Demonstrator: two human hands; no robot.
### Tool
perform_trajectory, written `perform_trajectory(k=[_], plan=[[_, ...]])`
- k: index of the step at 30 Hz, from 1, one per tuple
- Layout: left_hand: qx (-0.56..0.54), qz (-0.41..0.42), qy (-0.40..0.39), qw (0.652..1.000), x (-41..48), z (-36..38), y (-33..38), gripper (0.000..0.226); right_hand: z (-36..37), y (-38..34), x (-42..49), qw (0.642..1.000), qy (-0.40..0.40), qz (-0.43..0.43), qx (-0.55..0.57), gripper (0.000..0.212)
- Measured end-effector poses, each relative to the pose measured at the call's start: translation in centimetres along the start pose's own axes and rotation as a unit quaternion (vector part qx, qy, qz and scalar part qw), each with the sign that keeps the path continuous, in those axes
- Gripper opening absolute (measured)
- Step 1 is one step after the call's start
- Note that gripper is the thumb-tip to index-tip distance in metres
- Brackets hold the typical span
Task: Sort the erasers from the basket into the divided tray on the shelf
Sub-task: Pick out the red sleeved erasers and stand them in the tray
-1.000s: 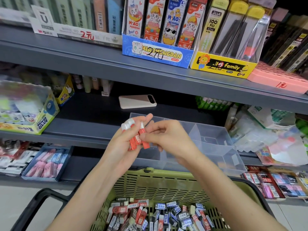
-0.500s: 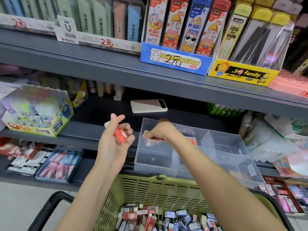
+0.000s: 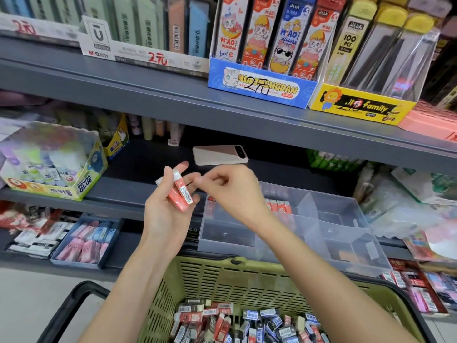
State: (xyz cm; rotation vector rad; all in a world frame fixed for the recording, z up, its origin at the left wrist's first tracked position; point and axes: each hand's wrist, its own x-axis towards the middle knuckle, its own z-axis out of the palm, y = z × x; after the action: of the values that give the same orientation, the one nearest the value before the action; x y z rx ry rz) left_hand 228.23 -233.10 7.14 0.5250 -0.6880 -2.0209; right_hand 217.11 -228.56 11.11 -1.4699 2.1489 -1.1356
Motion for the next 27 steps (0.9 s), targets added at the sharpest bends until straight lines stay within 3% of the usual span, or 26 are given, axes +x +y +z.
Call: perform_trajectory(k=[6, 10, 12, 16, 21, 24, 27], plan=[[0.075, 0.011, -0.068, 0.995, -0.7, 0.4, -0.5, 0.049, 0.4, -1.0, -1.1, 0.998, -0.055, -0.017, 0.035, 0.015], [0.131, 0.039, -0.007, 0.991, -0.4, 0.2, -0.3, 0.051, -2.2, 1.8, 0.4, 0.990, 0.006, 0.090, 0.110, 0.021], [0.168, 0.047, 0.027, 0.984, -0.3, 0.0, -0.3, 0.043, -3.2, 3.5, 1.1, 0.981, -0.020, 0.155, 0.116, 0.025], [0.188, 0.040, 0.063, 0.979, -0.1, -0.2, -0.6, 0.022, -1.8, 5.6, 2.8, 0.972, -0.106, 0.189, -0.095, 0.023], [0.166, 0.027, 0.081, 0.982, 0.1, -0.4, -0.5, 0.029, 0.3, 5.1, 4.9, 0.924, -0.175, 0.173, -0.292, 0.037], [0.149, 0.015, 0.093, 0.984, 0.3, -0.5, -0.5, 0.044, 1.2, 5.5, 5.1, 0.911, -0.208, 0.176, -0.311, 0.038], [0.137, 0.009, 0.080, 0.987, 0.2, -0.5, -0.6, 0.048, 0.9, 5.9, 4.9, 0.920, -0.223, 0.184, -0.263, 0.037]])
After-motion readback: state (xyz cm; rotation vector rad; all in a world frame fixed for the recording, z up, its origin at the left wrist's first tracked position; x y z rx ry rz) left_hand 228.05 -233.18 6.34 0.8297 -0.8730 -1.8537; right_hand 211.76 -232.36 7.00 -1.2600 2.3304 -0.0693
